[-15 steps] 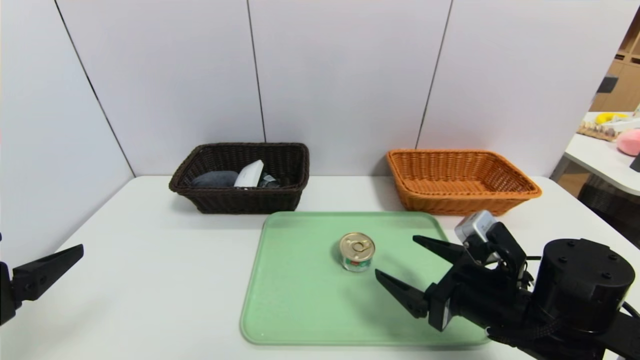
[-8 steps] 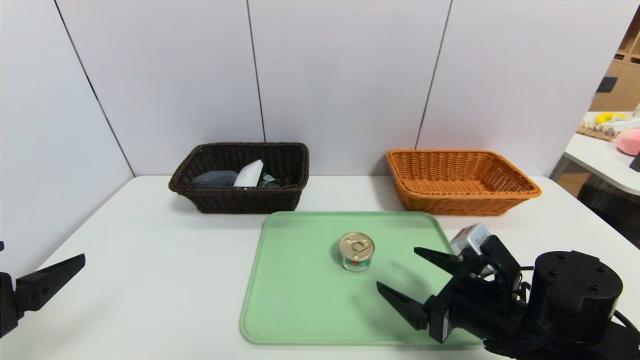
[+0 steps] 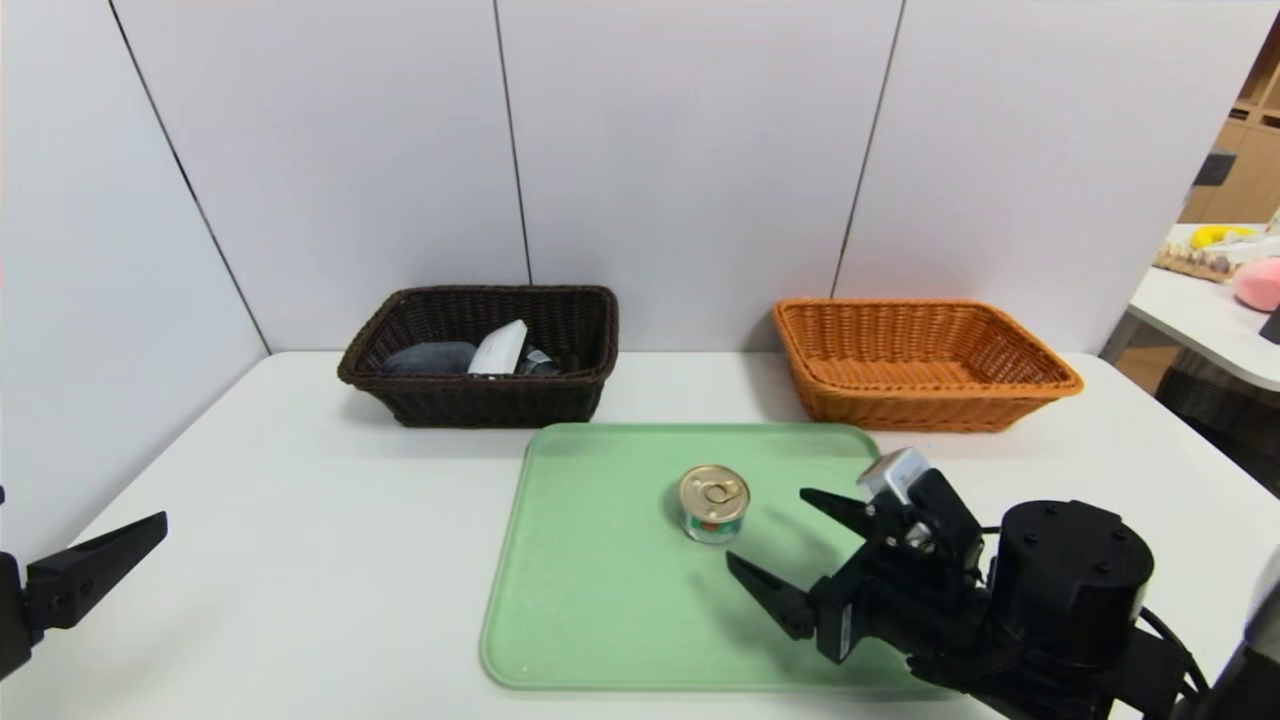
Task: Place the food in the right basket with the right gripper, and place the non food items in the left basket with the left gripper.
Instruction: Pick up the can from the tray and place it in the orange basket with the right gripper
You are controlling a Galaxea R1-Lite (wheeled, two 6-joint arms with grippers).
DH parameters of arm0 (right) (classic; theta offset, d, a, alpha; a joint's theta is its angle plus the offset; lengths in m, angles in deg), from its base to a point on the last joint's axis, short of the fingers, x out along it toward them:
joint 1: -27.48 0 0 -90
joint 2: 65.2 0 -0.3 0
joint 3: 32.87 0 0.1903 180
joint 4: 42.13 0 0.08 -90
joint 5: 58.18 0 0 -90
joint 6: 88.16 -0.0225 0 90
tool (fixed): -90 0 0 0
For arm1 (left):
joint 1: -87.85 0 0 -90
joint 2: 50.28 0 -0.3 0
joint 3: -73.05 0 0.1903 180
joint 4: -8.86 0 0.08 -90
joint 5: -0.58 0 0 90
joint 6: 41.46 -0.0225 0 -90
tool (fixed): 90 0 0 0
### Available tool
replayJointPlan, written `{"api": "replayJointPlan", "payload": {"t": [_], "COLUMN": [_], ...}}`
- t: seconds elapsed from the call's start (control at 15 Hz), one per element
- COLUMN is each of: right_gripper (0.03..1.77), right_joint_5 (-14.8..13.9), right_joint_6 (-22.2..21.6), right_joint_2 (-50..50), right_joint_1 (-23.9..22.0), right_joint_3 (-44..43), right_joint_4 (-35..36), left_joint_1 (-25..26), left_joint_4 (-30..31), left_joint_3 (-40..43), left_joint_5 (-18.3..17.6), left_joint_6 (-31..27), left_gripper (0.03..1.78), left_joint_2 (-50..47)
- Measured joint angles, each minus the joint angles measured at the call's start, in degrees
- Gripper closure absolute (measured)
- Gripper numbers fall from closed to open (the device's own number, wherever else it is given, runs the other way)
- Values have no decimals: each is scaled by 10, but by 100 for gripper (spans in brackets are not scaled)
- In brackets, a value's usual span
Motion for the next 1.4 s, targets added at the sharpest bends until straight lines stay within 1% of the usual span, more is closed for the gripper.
{"api": "replayJointPlan", "payload": {"t": [0.53, 1.4], "right_gripper": [10, 10], "right_joint_5": [0, -2], "right_joint_6": [1, 0], "right_joint_2": [66, 126], "right_joint_1": [1, -3], "right_joint_3": [-56, -121], "right_joint_4": [3, 3], "left_joint_1": [-1, -1], "left_joint_4": [0, -1], "left_joint_3": [6, 9], "left_joint_5": [-1, -1], "left_joint_6": [0, 0], "left_gripper": [12, 12], "left_joint_2": [-1, 2]}}
